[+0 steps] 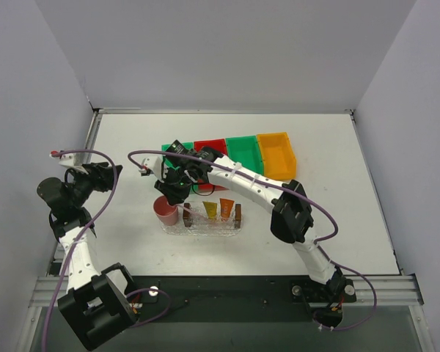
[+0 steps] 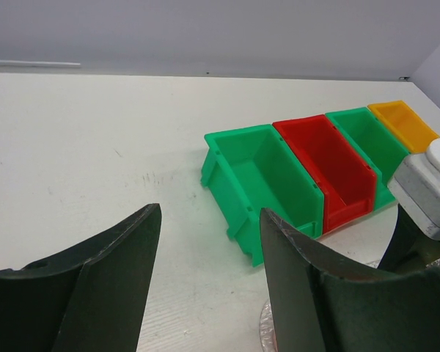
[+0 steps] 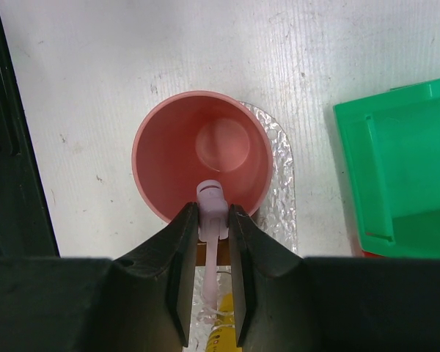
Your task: Prepare toiletry sets of a toothbrush and toothpaste on the tray
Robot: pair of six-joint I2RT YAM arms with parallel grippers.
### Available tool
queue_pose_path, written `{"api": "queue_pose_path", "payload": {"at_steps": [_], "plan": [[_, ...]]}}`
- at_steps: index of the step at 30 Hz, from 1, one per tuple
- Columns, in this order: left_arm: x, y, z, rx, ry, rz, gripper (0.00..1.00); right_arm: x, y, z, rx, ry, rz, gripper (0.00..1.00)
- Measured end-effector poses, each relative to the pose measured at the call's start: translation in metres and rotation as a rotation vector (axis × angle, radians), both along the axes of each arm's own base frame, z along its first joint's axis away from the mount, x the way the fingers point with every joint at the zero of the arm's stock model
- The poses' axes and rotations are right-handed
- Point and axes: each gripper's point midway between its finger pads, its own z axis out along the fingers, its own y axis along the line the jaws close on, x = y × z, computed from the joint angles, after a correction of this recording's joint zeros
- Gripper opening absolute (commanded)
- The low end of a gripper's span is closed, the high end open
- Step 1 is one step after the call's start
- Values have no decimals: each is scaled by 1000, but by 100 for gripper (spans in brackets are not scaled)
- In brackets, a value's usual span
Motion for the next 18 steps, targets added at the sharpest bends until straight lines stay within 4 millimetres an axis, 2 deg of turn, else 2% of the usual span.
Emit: {"api": "queue_pose_path", "payload": {"at_steps": [18], "plan": [[1,2,-3,-6,9,4,66,0,0,3,0,-2,3,7]]}}
